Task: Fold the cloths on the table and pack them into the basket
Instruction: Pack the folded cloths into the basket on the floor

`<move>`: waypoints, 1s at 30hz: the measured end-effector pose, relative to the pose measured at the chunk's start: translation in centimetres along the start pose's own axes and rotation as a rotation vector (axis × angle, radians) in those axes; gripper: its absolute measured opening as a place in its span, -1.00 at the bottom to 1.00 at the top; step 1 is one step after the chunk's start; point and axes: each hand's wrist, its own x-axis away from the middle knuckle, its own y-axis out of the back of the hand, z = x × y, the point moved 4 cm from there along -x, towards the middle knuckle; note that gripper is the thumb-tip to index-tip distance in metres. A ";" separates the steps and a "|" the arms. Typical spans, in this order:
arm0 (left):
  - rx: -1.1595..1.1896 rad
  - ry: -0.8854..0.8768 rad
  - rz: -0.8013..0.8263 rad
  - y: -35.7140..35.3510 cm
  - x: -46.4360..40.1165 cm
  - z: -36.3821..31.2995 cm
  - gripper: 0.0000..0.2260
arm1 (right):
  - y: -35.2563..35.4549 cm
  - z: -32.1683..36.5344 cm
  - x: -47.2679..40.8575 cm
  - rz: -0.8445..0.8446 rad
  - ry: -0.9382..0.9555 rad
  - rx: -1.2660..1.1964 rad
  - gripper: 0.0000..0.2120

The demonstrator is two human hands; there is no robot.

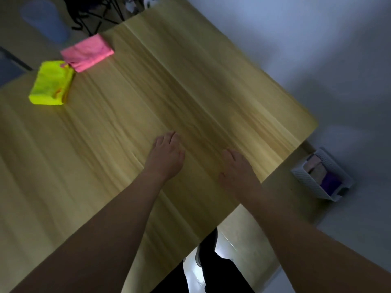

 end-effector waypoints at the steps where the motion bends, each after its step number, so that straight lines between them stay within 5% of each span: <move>1: 0.001 0.013 -0.007 0.2 -0.1 1.1 -0.50 | -0.2 1.2 -0.7 0.012 0.021 0.000 -0.38; 22: 0.007 0.431 -0.344 4.3 -7.2 28.2 -0.49 | -3.7 23.7 -25.2 -0.037 0.392 0.135 -0.39; 30: -0.245 0.593 -0.658 7.2 -10.7 34.3 -0.49 | -3.6 30.9 -37.8 -0.340 0.571 0.146 -0.35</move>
